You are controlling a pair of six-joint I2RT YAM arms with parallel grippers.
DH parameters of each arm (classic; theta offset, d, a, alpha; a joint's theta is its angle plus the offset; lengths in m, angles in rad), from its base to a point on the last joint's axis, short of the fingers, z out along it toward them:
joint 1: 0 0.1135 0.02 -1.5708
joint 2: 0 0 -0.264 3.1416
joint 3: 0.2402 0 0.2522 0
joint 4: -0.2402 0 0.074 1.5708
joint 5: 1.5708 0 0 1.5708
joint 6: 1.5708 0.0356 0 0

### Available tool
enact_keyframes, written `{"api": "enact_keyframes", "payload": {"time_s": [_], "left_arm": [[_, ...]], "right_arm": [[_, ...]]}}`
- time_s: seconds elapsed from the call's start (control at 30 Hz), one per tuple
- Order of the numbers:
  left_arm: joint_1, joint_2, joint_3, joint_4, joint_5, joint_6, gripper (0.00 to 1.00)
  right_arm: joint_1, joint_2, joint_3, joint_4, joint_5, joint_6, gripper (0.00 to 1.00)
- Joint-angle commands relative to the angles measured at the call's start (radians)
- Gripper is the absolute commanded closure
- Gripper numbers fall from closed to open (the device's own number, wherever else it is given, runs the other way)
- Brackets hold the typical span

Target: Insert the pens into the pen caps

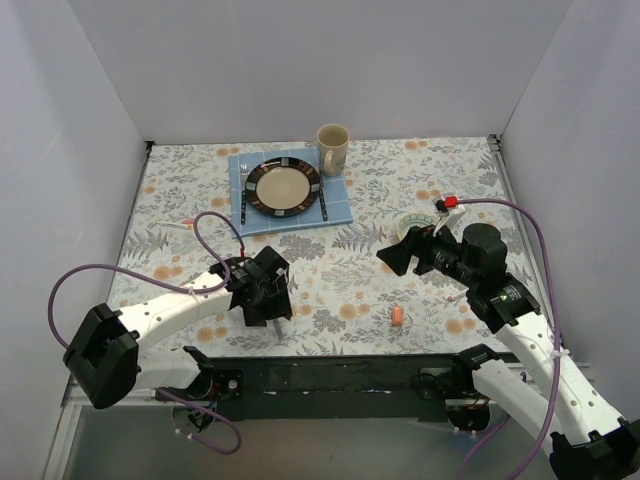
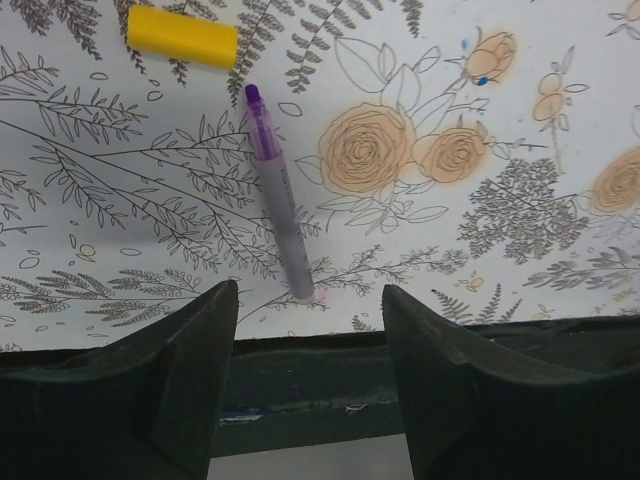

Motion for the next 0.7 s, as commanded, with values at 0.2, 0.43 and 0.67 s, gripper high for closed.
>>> {"api": "enact_keyframes", "payload": {"time_s": [0.2, 0.43, 0.67], "left_arm": [[-0.007, 0.062, -0.064, 0.088, -0.019, 0.008, 0.47], [-0.007, 0.114, -0.066, 0.097, -0.041, 0.017, 0.57], [-0.017, 0.189, -0.051, 0.091, -0.05, 0.029, 0.68]], "right_arm": [[-0.001, -0.033, -0.016, 0.055, -0.022, 0.014, 0.17], [-0.001, -0.038, -0.01, 0.051, -0.024, 0.017, 0.18], [-0.001, -0.036, -0.016, 0.058, -0.037, 0.057, 0.2]]}}
